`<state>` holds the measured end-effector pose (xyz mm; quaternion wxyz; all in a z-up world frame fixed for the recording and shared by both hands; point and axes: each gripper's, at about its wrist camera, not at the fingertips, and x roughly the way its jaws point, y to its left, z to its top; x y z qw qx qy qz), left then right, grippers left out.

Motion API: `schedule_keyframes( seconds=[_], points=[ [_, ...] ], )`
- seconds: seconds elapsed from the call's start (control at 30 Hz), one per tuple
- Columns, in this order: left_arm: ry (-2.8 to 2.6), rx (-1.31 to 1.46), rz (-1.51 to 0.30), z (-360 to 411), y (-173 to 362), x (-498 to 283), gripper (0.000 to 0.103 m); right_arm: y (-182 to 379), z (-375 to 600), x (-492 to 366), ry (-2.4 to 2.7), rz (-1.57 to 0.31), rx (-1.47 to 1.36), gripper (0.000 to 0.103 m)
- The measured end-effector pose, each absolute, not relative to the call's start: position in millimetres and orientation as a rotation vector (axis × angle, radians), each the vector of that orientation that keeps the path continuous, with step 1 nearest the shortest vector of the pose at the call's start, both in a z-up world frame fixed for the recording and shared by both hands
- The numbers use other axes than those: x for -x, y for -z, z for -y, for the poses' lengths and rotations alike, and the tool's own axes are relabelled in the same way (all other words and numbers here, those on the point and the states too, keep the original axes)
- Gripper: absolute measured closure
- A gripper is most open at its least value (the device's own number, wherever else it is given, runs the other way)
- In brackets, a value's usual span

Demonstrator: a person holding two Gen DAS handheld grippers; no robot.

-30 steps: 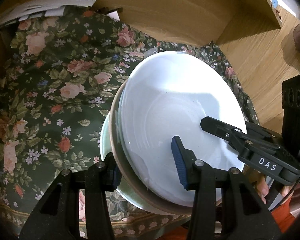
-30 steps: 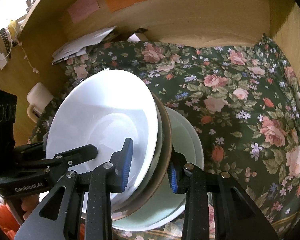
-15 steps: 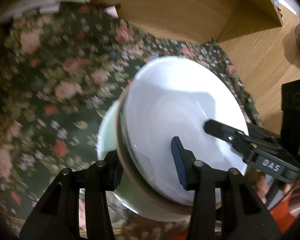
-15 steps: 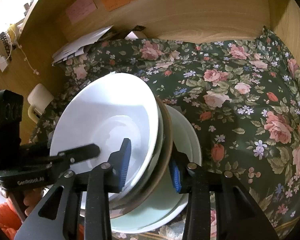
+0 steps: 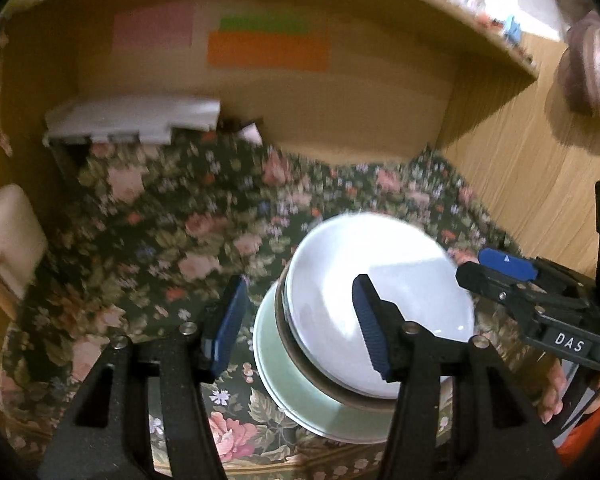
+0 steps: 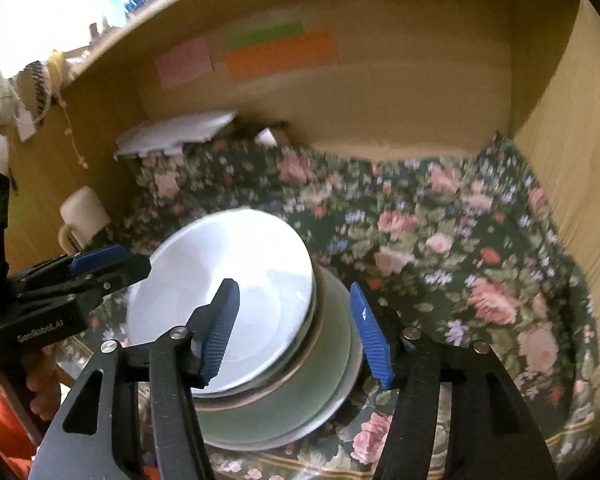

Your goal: Organize plates and bowls

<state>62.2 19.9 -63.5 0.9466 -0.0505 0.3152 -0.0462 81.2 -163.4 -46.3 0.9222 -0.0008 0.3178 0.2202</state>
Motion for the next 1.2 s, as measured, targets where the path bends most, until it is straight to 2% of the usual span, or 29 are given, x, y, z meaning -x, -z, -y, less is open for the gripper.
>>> schedule_keyframes(
  seconds=[0.1,0.33,0.43,0.5,0.7,0.83,1.2],
  points=[
    [0.085,0.096,-0.553,-18,47,-45,0.039,34,163,-65,-0.458,-0.588,0.004,0.041],
    [0.08,0.099,-0.419,-18,24,-10,0.034,9,163,-30,-0.469,-0.435,-0.004,0.033],
    [0.066,0.086,-0.364,-16,19,2,0.026,4,161,-19,-0.472,-0.391,-0.004,0.025],
    [0.049,0.061,-0.313,-14,17,13,0.016,2,161,-14,-0.466,-0.364,-0.003,0.021],
    [0.027,0.013,-0.215,-7,14,35,0.005,-1,158,1,-0.448,-0.299,0.018,0.01],
    [0.019,-0.01,-0.188,-2,15,41,0.004,-2,157,10,-0.436,-0.252,0.026,0.0],
    [0.046,0.053,-0.22,-11,23,38,0.002,2,153,12,-0.442,-0.254,0.032,0.0]
  ],
)
